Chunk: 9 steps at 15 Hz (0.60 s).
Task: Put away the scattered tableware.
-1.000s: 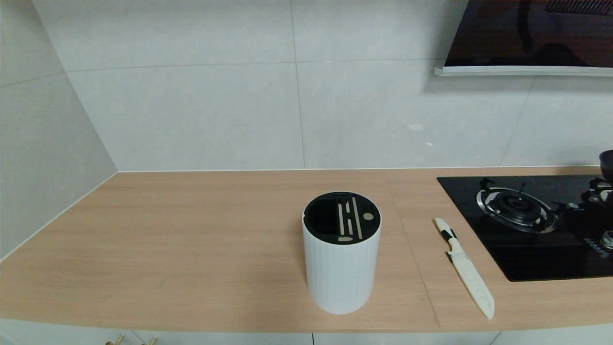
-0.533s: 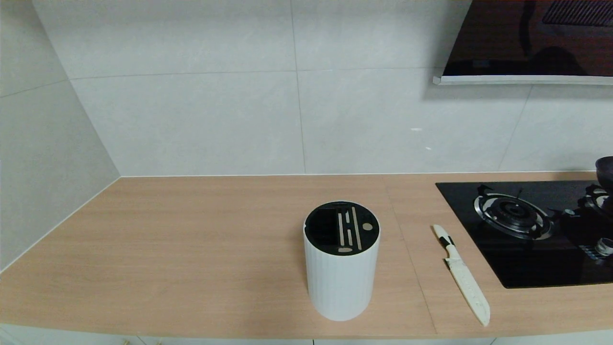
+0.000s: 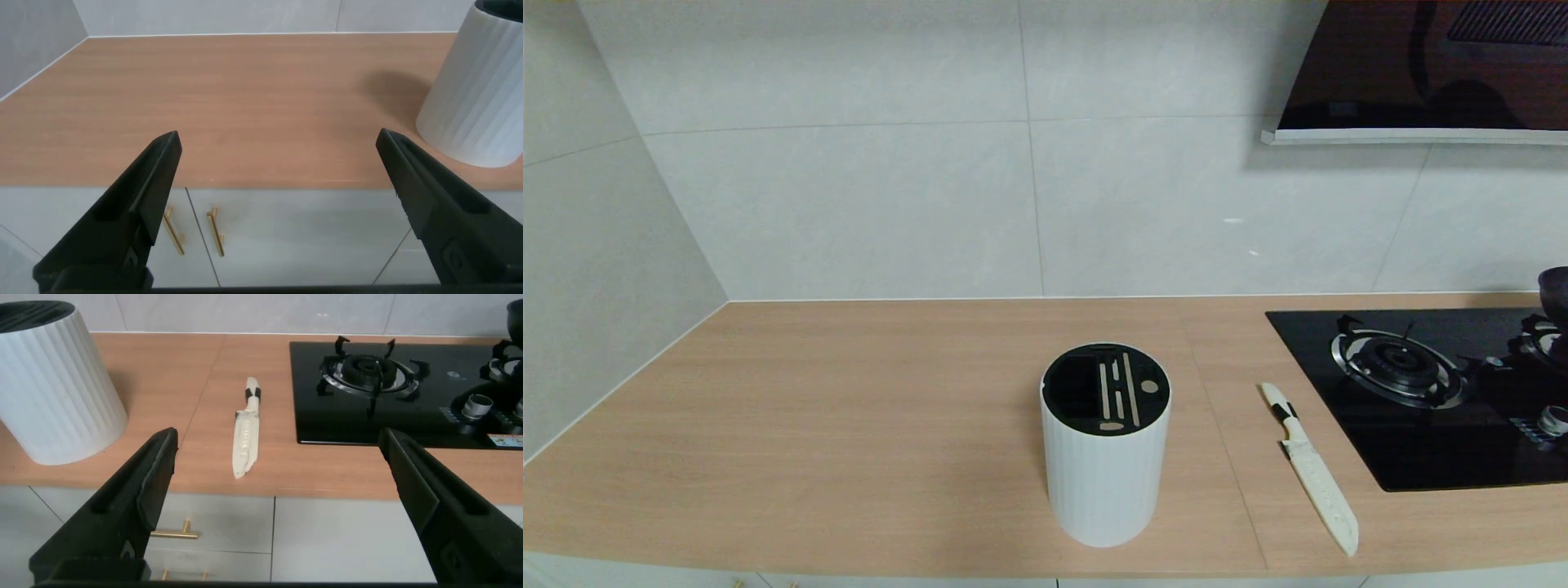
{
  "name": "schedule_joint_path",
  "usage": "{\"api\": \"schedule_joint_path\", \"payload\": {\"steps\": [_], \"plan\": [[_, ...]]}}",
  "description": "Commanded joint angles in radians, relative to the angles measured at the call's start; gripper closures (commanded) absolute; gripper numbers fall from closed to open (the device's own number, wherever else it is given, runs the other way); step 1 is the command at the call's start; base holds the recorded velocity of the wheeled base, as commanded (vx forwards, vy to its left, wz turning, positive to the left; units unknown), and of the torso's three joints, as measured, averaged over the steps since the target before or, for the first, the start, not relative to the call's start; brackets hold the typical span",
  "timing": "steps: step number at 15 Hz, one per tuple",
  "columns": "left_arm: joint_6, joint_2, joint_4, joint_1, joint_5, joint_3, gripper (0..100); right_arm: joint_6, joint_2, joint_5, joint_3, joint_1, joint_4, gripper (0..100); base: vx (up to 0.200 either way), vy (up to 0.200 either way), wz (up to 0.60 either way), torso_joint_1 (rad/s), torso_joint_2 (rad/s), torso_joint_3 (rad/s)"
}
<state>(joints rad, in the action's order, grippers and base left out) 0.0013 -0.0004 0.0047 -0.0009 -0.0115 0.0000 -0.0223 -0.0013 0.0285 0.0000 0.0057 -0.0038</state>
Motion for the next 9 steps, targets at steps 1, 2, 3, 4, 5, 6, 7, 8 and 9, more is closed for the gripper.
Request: {"api": "schedule_joint_path", "payload": {"steps": [1,2,3,4,5,6,7,8,9], "plan": [[0.0,0.0,0.0,-0.001,-0.001,0.0,0,-0.005,0.001,-0.001,-0.003,0.0,-0.005,0,0.0,0.0,0.0,0.0,0.0,0.0],[0.0,0.0,0.0,0.001,-0.001,0.0,0,0.001,0.001,0.004,-0.046,0.0,-0.012,0,0.0,0.0,0.0,0.0,0.0,0.0],[0.0,0.0,0.0,0.001,-0.001,0.0,0,0.013,0.02,0.013,-0.106,0.003,-0.005,0,0.0,0.0,0.0,0.0,0.0,0.0],[0.0,0.0,0.0,0.001,-0.001,0.0,0,0.015,0.058,0.022,-0.124,0.011,-0.005,0,0.0,0.0,0.0,0.0,0.0,0.0],[0.0,0.0,0.0,0.001,-0.001,0.0,0,0.013,0.112,0.033,-0.135,0.017,-0.005,0,0.0,0.0,0.0,0.0,0.0,0.0],[0.0,0.0,0.0,0.001,-0.001,0.0,0,0.013,0.198,0.064,-0.158,0.031,-0.005,0,0.0,0.0,0.0,0.0,0.0,0.0],[0.0,0.0,0.0,-0.001,0.001,0.0,0,0.015,0.279,0.087,-0.176,0.039,-0.007,0,0.0,0.0,0.0,0.0,0.0,0.0],[0.0,0.0,0.0,-0.001,-0.001,0.0,0,0.013,0.372,0.099,-0.196,0.046,-0.005,0,0.0,0.0,0.0,0.0,0.0,0.0],[0.0,0.0,0.0,0.001,-0.001,0.0,0,0.013,0.472,0.105,-0.221,0.056,-0.005,0,0.0,0.0,0.0,0.0,0.0,0.0]]}}
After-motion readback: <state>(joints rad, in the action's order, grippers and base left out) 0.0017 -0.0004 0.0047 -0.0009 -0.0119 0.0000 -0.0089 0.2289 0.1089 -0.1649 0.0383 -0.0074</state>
